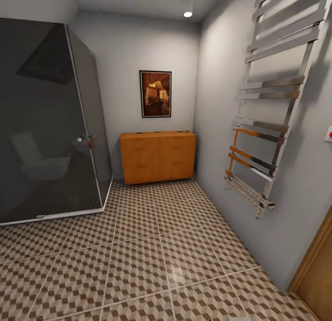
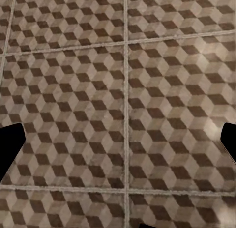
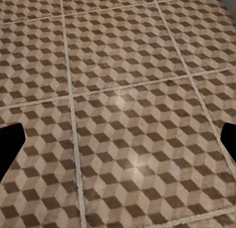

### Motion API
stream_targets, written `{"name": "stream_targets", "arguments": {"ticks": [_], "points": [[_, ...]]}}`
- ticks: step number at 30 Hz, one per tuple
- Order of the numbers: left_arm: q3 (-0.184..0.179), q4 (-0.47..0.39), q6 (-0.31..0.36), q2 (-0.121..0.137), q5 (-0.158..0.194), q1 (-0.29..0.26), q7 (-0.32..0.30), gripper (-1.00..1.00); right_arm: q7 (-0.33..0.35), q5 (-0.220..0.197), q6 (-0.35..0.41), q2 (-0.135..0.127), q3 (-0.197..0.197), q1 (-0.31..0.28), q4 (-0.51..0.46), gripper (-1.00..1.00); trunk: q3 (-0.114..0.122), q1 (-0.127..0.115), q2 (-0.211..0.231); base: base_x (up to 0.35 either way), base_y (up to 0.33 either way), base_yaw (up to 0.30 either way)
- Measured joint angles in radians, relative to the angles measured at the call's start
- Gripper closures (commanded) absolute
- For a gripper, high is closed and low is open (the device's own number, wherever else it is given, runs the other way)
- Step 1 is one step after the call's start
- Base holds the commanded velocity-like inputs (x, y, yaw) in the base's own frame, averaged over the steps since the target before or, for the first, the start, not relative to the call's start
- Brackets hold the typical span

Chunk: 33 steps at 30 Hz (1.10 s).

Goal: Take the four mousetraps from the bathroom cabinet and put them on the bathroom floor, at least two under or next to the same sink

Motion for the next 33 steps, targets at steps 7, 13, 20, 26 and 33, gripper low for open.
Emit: {"name": "stream_targets", "arguments": {"ticks": [7,13,20,26,33], "points": [[0.000,0.000,0.000,0.000,0.000,0.000,0.000,-1.00,-0.001,0.001,0.000,0.000,0.000,0.000,0.000,-1.00,0.000,0.000,0.000,0.226,-0.046,0.009],[0.000,0.000,0.000,0.000,0.000,0.000,0.000,-1.00,-0.001,0.000,0.000,0.000,0.000,0.000,0.001,-1.00,-0.004,0.000,0.000,0.227,-0.118,0.116],[0.000,0.000,0.000,0.000,0.000,0.000,0.000,-1.00,-0.001,0.000,0.000,0.000,0.000,-0.001,-0.001,-1.00,-0.010,0.000,0.000,0.227,-0.188,0.158],[0.000,0.001,0.000,0.000,0.000,0.000,0.000,-1.00,-0.001,0.000,0.000,0.000,0.000,0.000,0.000,-1.00,-0.013,0.000,0.000,0.227,-0.203,0.061],[0.000,0.002,0.000,0.000,0.000,0.000,-0.001,-1.00,-0.001,0.000,0.000,0.000,0.000,0.000,0.000,-1.00,-0.013,0.000,0.000,0.227,-0.204,0.011]]}}
